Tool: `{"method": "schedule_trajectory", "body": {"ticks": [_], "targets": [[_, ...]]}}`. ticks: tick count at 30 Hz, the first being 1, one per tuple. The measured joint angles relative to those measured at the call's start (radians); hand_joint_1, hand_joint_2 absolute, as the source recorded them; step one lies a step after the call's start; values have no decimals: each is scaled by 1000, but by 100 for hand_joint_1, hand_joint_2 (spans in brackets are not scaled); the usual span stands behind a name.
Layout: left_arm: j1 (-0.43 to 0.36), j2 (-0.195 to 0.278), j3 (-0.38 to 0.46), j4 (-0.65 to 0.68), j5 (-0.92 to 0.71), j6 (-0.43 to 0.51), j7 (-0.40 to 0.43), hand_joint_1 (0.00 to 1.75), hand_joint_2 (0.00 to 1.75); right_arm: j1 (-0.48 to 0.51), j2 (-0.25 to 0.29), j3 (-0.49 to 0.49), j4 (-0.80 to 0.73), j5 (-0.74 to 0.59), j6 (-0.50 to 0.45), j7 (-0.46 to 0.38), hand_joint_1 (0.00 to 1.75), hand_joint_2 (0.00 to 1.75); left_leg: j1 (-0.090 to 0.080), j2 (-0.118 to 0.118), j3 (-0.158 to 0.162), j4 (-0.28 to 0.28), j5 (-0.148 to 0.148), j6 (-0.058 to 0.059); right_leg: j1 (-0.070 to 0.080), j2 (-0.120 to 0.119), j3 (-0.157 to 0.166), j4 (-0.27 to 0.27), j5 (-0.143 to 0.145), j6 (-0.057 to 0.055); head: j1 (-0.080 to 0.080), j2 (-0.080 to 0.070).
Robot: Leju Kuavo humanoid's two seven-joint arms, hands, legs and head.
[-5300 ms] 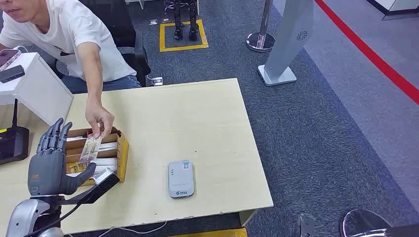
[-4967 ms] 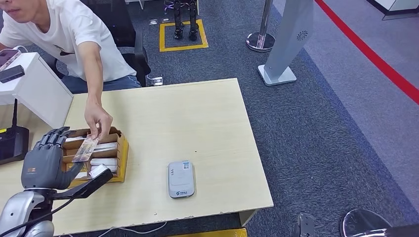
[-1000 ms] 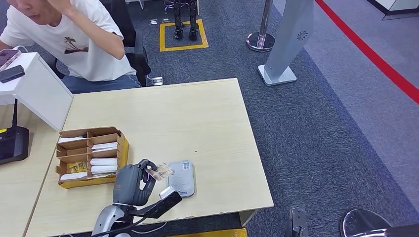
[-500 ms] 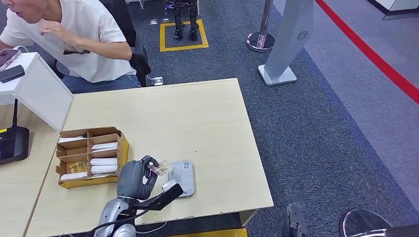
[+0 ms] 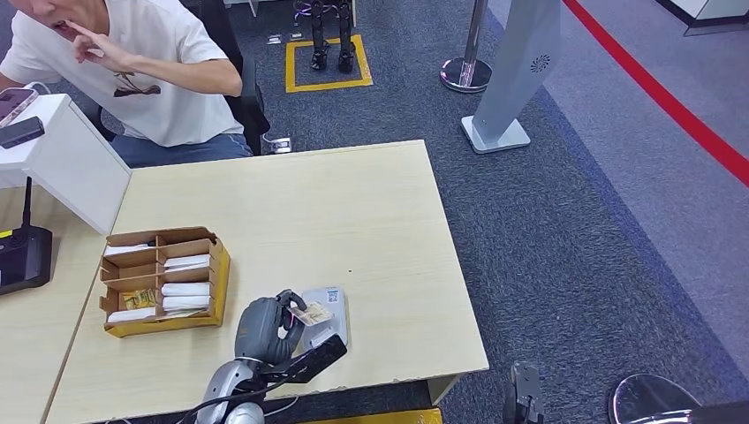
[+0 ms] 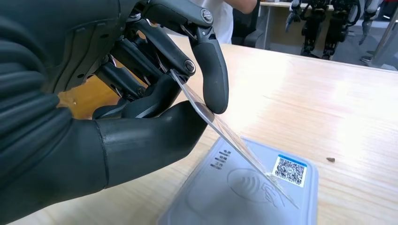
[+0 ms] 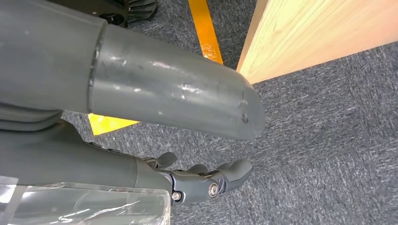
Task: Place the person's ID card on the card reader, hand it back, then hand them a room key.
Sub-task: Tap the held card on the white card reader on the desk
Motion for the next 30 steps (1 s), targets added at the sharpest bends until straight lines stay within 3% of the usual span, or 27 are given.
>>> {"method": "schedule_trajectory", "body": {"ticks": [18,30], "targets": [[15,-60,-7,113,61,-9,-25,175,175,0,0,8,0,-22,-4,0,0,0,0,0,0,0,0,0,0,0,0,0,0,0,0,0],[15,-78,-5,200,191,14,-70,175,175,0,0,29,1,-51,-11,0,0,0,0,-2,1,0,0,0,0,-2,2,0,0,0,0,0]]}}
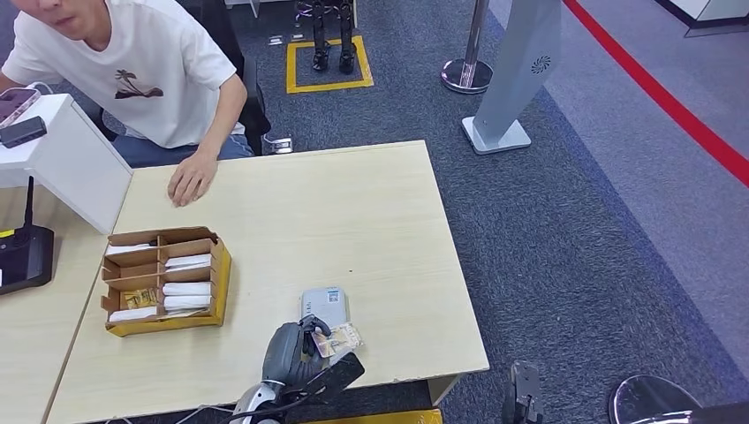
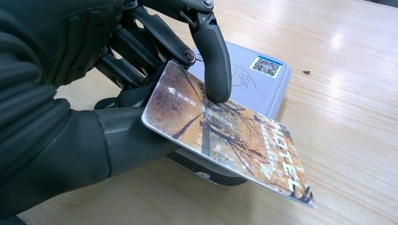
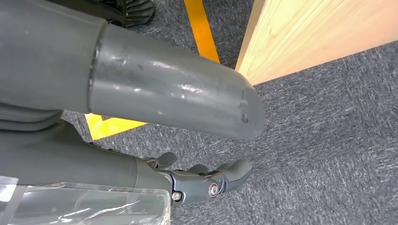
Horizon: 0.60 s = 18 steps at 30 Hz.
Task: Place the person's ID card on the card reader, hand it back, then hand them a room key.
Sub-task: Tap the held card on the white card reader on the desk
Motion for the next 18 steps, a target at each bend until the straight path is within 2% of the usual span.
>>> {"method": "schedule_trajectory", "body": {"ticks": [3,11,18], "targets": [[3,12,12,-31,-1,27,1,175,175,3,0,1,0,-8,-1,-4,0,0,0,0,0,0,0,0,0,0,0,0,0,0,0,0],[-9,94,119,-246,-38,33,34,175,175,15,0,4,0,-13,15,-13,0,0,1,0,0,0,2,0,0,0,0,1,0,-1,0,0],[-10,117,151,-309,-48,37,34,175,175,16,0,6,0,-13,15,-15,0,0,0,0,0,0,1,0,0,0,0,0,0,0,0,0]]}}
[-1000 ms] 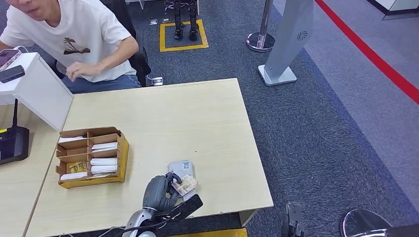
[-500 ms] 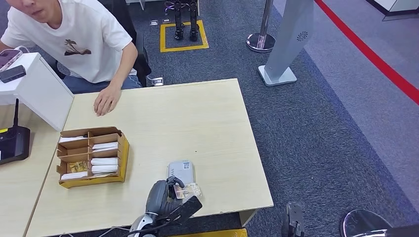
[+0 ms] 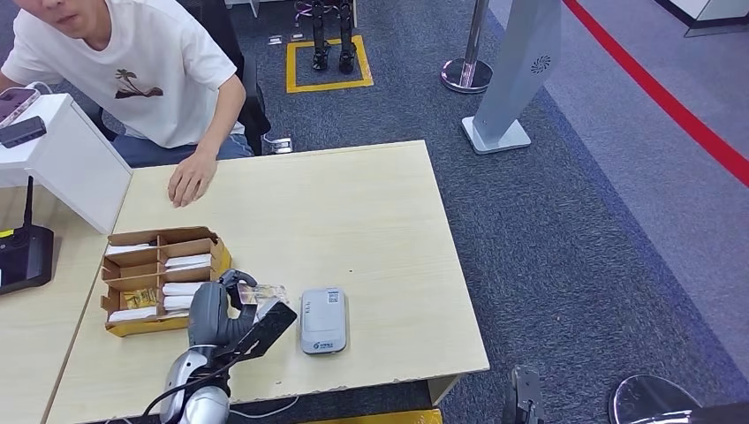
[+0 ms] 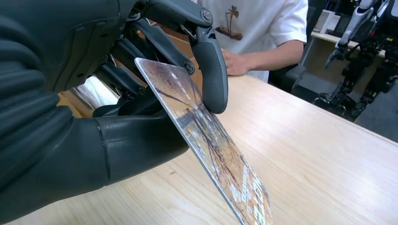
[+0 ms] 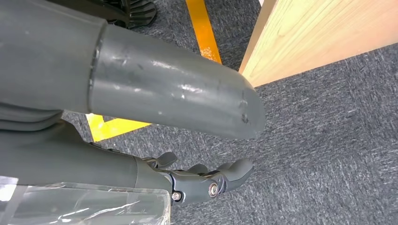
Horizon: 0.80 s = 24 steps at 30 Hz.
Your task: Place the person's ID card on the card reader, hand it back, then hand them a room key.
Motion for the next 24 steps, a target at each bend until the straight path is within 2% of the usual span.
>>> {"method": "schedule_trajectory", "body": {"ticks": [10,18,24], "targets": [[-2,31,74,-78,40,73,-18,175,175,2,0,0,1,0,8,-6,0,0,1,0,0,0,0,0,0,0,0,0,0,0,0,0],[0,97,209,-108,76,128,-35,175,175,33,-10,0,9,9,-4,-6,0,0,1,1,0,0,0,0,0,1,-1,0,0,0,0,0],[-4,128,264,-107,65,135,-24,175,175,33,-12,0,11,12,-4,-5,0,0,1,1,0,0,0,0,0,0,0,0,0,0,0,0]]}}
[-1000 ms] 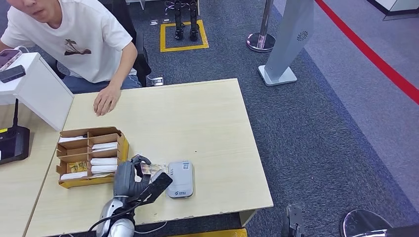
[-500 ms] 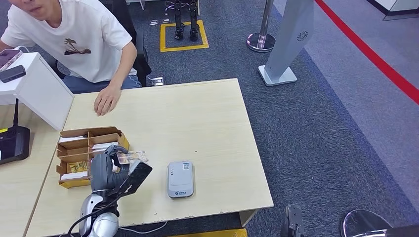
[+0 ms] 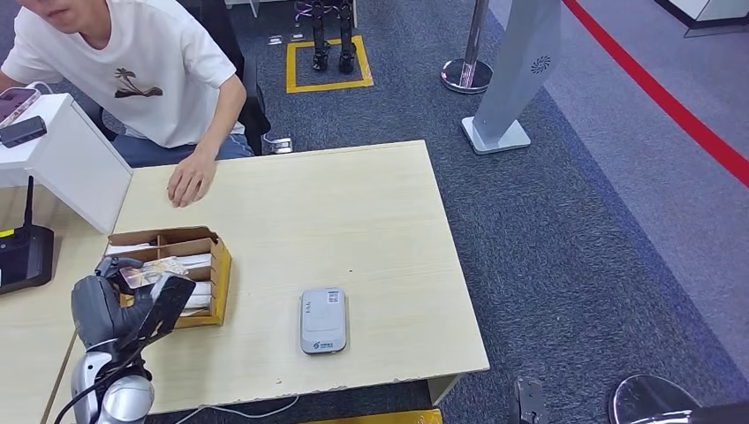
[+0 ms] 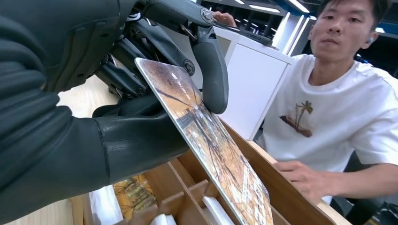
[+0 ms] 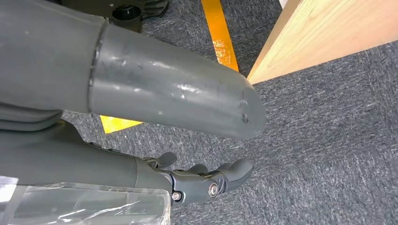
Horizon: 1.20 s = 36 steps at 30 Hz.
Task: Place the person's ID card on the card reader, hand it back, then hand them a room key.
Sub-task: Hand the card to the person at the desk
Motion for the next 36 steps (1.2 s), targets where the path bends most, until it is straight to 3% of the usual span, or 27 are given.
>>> {"method": "schedule_trajectory", "body": {"ticks": [10,21,36], "targets": [[-22,39,65,11,-24,0,2,175,175,-3,-4,0,3,3,0,1,0,0,0,0,0,0,0,0,0,0,0,0,0,0,0,0],[-33,49,86,20,-29,-3,2,175,175,-3,-6,0,4,9,0,0,0,0,0,0,0,0,0,0,0,0,0,0,0,0,0,0],[-84,98,106,20,-40,-10,2,175,175,-3,-9,-1,4,10,0,-3,0,0,0,0,0,0,0,0,0,0,0,0,0,0,0,0]]}}
